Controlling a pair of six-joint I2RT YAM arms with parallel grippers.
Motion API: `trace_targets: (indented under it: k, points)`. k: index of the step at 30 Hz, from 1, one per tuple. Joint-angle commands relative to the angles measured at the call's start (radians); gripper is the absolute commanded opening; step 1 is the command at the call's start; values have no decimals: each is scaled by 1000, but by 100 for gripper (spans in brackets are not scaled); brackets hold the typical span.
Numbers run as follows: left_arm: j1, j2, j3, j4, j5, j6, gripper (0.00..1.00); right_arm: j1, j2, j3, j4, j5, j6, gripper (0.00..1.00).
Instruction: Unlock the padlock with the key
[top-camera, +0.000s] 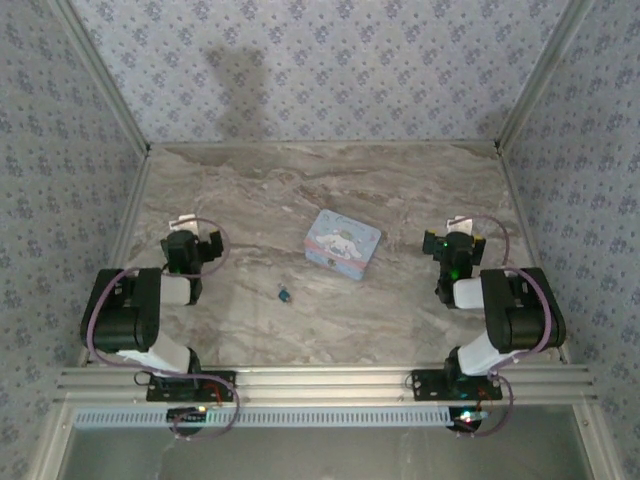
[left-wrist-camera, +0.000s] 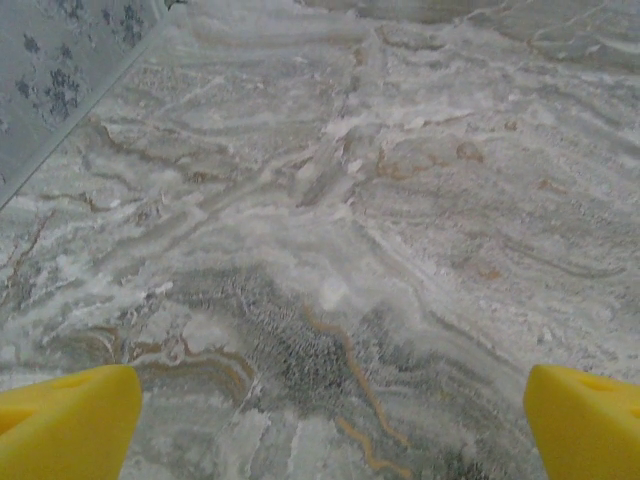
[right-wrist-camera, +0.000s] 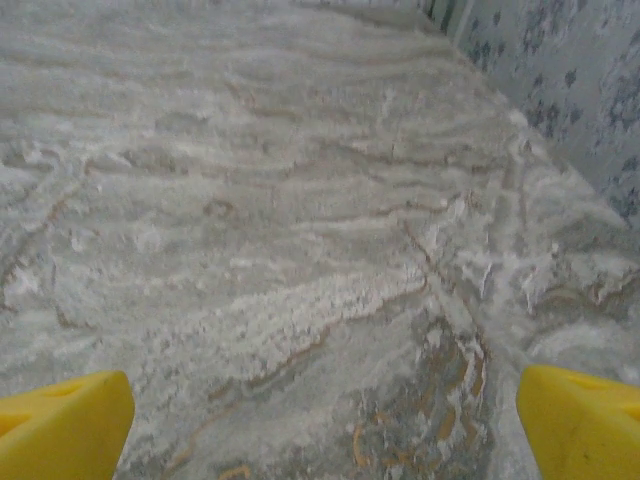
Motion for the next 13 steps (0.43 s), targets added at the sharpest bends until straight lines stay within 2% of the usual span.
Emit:
trace_targets:
  k: [1,5,7,13]
  points:
    - [-1,-3,25,48,9,22,98,24,-3,5,62,-8,-22,100]
    - [-20,-3,19,59,-42,25,98,-14,-1,29,23,-84,-18,100]
    - [-20,-4,19,58,-43,25,98,-45,-7,52,-39,-174,1,100]
    - [-52,-2,-1,99,-78,52,98,-51,-9,45,-24,-177,-3,100]
